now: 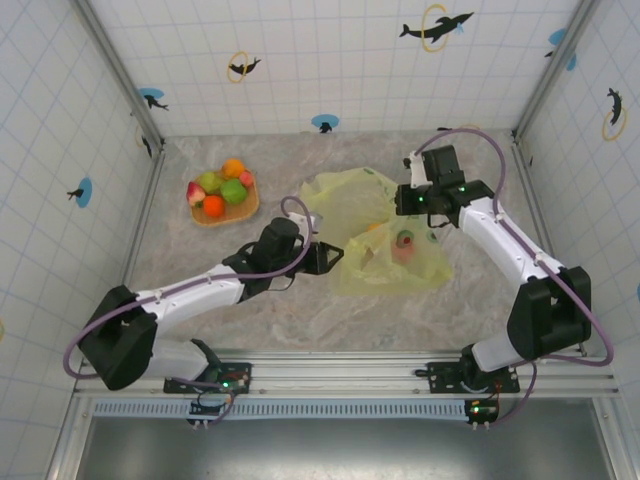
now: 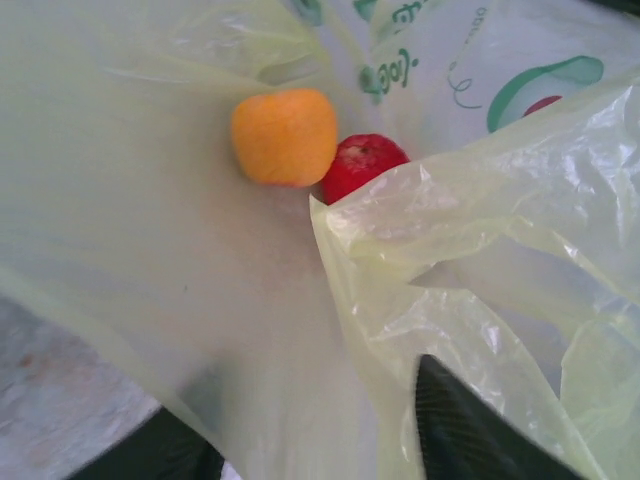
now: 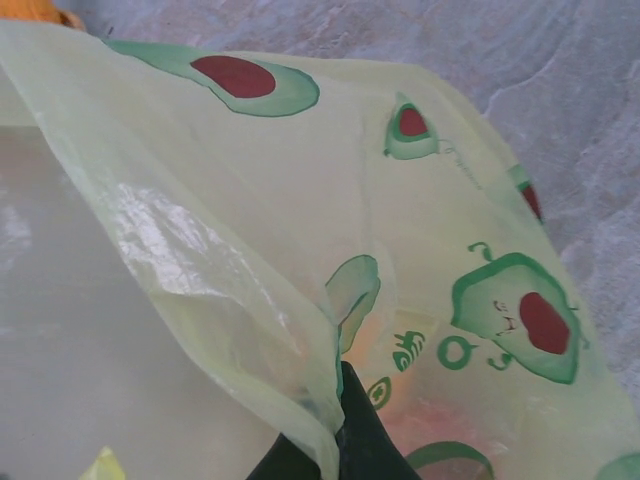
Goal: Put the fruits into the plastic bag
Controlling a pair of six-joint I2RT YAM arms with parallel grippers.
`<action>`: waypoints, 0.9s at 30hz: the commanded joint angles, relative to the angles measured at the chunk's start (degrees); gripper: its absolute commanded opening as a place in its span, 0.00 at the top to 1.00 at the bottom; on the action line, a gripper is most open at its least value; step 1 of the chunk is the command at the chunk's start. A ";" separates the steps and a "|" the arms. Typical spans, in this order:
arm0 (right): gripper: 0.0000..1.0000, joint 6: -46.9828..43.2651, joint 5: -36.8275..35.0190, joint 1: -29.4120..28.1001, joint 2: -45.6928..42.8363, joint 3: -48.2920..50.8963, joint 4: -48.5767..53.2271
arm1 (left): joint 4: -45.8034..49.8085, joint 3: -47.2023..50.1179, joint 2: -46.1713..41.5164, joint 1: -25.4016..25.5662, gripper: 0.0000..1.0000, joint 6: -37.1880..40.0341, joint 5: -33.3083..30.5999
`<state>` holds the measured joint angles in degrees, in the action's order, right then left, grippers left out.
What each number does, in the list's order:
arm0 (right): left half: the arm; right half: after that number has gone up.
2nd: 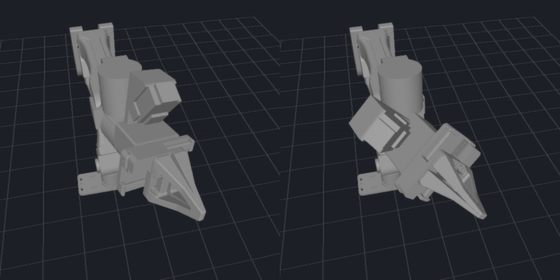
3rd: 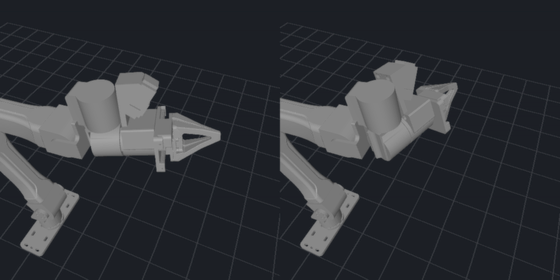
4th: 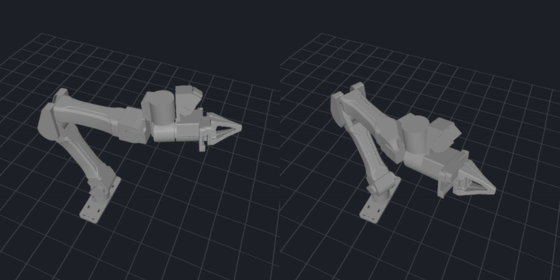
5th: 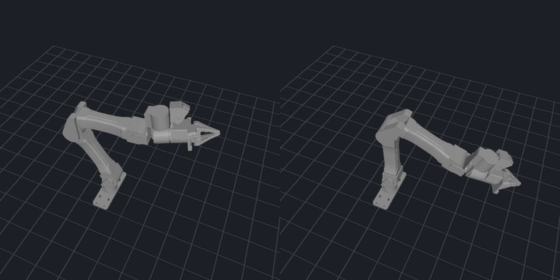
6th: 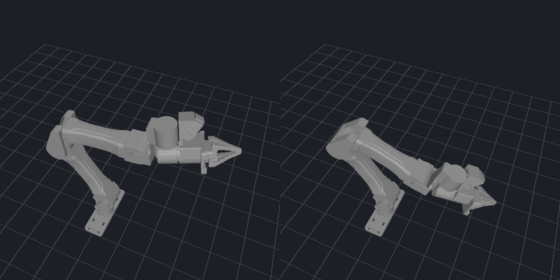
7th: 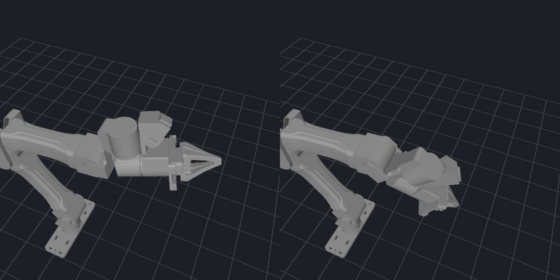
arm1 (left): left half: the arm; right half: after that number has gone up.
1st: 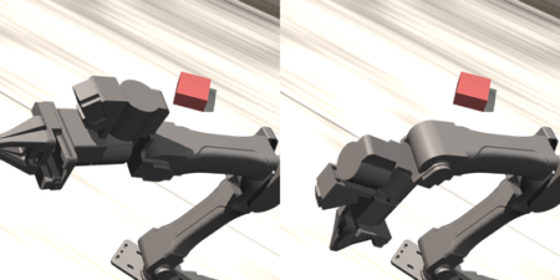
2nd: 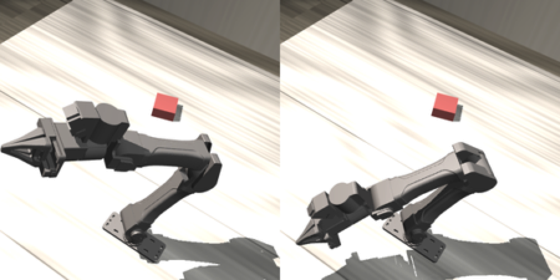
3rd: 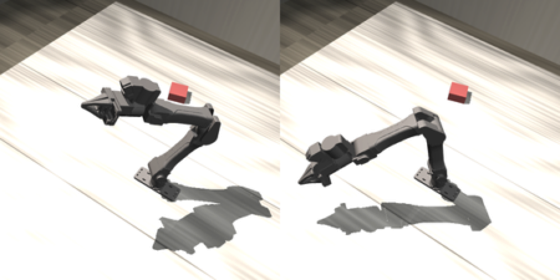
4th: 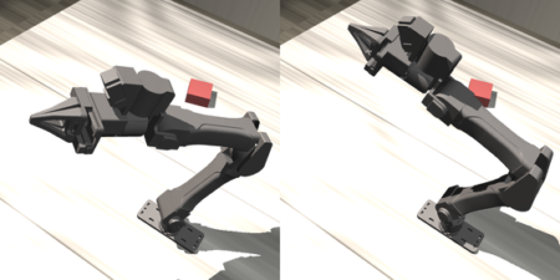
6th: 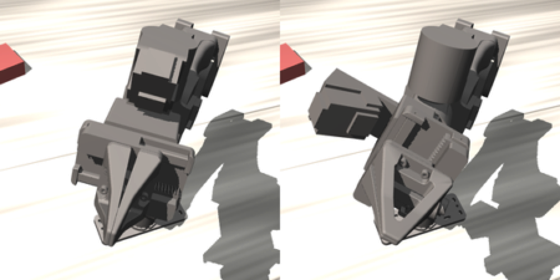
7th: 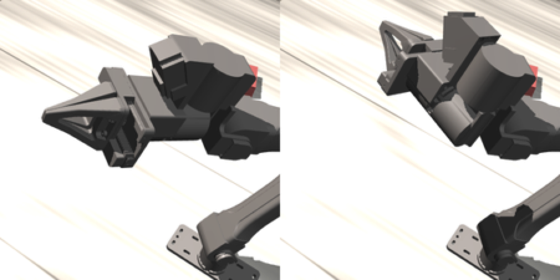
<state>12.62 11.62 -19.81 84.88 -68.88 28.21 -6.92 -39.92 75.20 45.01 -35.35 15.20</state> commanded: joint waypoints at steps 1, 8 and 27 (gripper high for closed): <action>1.00 2.18 3.22 -0.19 0.37 1.51 -4.45 | 8.77 -2.45 -3.80 -1.10 0.40 5.51 -4.56; 1.00 3.11 5.52 -0.15 0.55 2.51 -6.63 | 23.08 -4.14 -12.53 -8.26 0.22 9.73 -7.82; 1.00 1.67 9.21 0.16 1.69 3.93 -9.50 | 29.86 -14.51 -2.05 -41.39 0.16 15.33 -20.34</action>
<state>15.29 19.44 -19.79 85.97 -66.08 20.75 23.51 -52.75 69.67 5.61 -22.37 -1.56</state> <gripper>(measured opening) 0.041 0.837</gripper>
